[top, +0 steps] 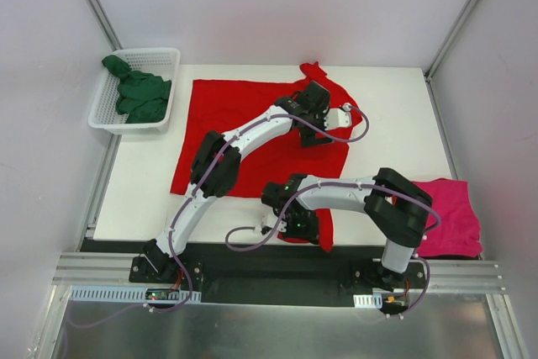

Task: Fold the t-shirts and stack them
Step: Flatten out the tshirt

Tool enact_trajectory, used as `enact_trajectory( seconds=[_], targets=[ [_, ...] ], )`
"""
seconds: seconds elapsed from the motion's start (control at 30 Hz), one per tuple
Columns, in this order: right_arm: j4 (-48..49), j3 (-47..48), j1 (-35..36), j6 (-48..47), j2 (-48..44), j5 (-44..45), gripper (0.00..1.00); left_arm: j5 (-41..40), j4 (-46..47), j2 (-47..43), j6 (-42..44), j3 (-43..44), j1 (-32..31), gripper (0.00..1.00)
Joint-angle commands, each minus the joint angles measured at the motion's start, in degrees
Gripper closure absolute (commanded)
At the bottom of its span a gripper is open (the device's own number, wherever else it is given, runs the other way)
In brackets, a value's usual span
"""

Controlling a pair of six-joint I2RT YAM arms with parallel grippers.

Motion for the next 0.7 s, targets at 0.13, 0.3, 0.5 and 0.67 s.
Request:
enact_trajectory(
  seconds=[0.13,0.3,0.5,0.67],
  targets=[
    [-4.4,4.1,0.1,3.6,1.4,-6.3,0.75,-0.3,-0.1,-2.9,-0.3,-0.9,0.2,0.01],
    [-6.0,4.9,-0.9,4.3,0.0,-5.1,0.06,-1.0,-0.1,-3.2,0.8,-1.4,0.5,0.01],
    [-5.1,5.8,-4.9,6.3,-1.6,-0.7,0.01,-1.7,-0.1,-3.2,1.1,-1.1,0.5,0.01],
    [-2.4,5.1,-8.8,6.5,-2.7,7.1,0.08,-2.4,-0.1,-3.6,0.9,-1.6,0.5,0.01]
  ],
)
